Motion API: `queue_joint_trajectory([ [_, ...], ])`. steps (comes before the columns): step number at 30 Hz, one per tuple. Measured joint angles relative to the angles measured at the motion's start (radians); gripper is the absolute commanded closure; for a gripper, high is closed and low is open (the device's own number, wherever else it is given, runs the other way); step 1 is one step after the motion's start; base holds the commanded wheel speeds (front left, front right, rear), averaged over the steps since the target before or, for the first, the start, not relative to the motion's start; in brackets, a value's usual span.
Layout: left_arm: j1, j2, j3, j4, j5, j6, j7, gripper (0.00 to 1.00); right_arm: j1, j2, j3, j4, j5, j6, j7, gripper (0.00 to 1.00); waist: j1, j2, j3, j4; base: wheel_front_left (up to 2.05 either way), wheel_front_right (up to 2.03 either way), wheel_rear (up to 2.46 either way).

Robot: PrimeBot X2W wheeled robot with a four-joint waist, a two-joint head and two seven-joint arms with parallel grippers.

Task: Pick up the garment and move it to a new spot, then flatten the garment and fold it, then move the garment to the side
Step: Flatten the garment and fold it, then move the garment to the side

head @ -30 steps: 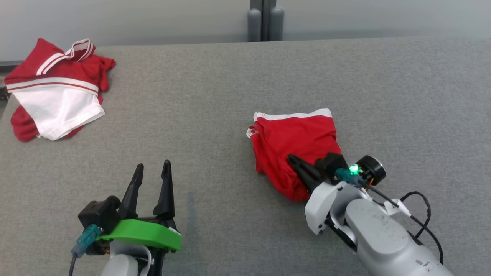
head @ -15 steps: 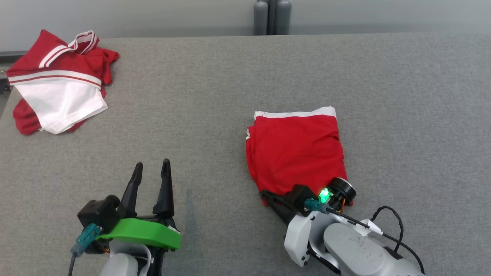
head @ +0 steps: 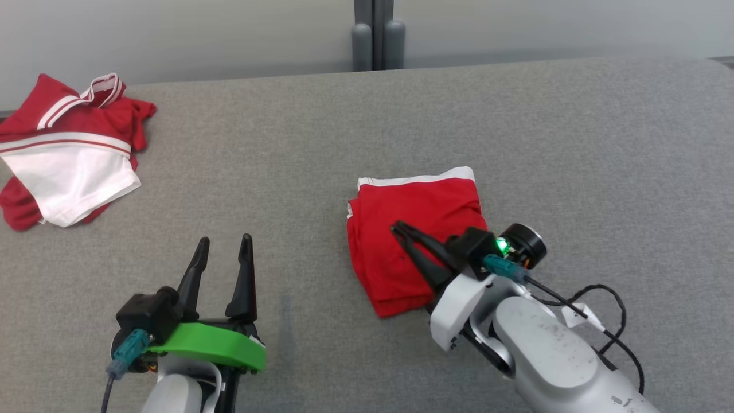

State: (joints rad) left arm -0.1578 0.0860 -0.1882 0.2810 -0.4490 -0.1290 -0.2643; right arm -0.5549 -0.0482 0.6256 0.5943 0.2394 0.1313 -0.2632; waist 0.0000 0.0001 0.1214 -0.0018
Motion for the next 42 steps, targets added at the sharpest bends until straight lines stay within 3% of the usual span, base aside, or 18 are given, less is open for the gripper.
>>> queue_joint_trajectory([
  [2, 0.000, 0.000, -0.001, 0.001, 0.021, 0.000, 0.000, 0.00, 0.034, -0.001, -0.072, -0.029, -0.014, 0.000, 0.000, 0.08, 0.0000, 0.0000, -0.014, -0.009, 0.00, 0.00, 0.00],
  [3, 0.000, -0.001, 0.001, 0.003, 0.022, 0.000, 0.000, 0.00, 0.051, -0.001, -0.102, -0.040, -0.020, 0.000, 0.000, 0.00, 0.0000, 0.0000, -0.021, -0.013, 0.00, 0.00, 0.00],
  [12, 0.053, -0.019, 0.043, 0.005, 0.029, 0.000, 0.000, 0.00, 0.199, -0.001, -0.364, -0.122, -0.050, 0.000, 0.000, 0.00, 0.0000, 0.0000, -0.079, -0.052, 0.00, 0.00, 0.00],
  [20, 0.140, -0.032, 0.085, -0.002, 0.056, 0.000, 0.000, 0.00, 0.345, -0.001, -0.517, -0.194, -0.042, 0.000, 0.000, 0.00, 0.0000, 0.0000, -0.114, -0.081, 0.00, 0.00, 0.00],
  [28, 0.189, -0.035, 0.116, -0.022, 0.055, 0.001, 0.000, 0.00, 0.416, -0.001, -0.567, -0.230, -0.052, 0.000, 0.000, 0.00, 0.0000, 0.0000, -0.122, -0.089, 0.00, 0.00, 0.00],
  [42, 0.197, -0.036, 0.109, -0.026, 0.045, 0.013, 0.000, 0.00, 0.423, -0.001, -0.568, -0.233, -0.056, 0.000, 0.000, 0.00, 0.0000, 0.0000, -0.125, -0.078, 0.00, 0.00, 0.00],
])
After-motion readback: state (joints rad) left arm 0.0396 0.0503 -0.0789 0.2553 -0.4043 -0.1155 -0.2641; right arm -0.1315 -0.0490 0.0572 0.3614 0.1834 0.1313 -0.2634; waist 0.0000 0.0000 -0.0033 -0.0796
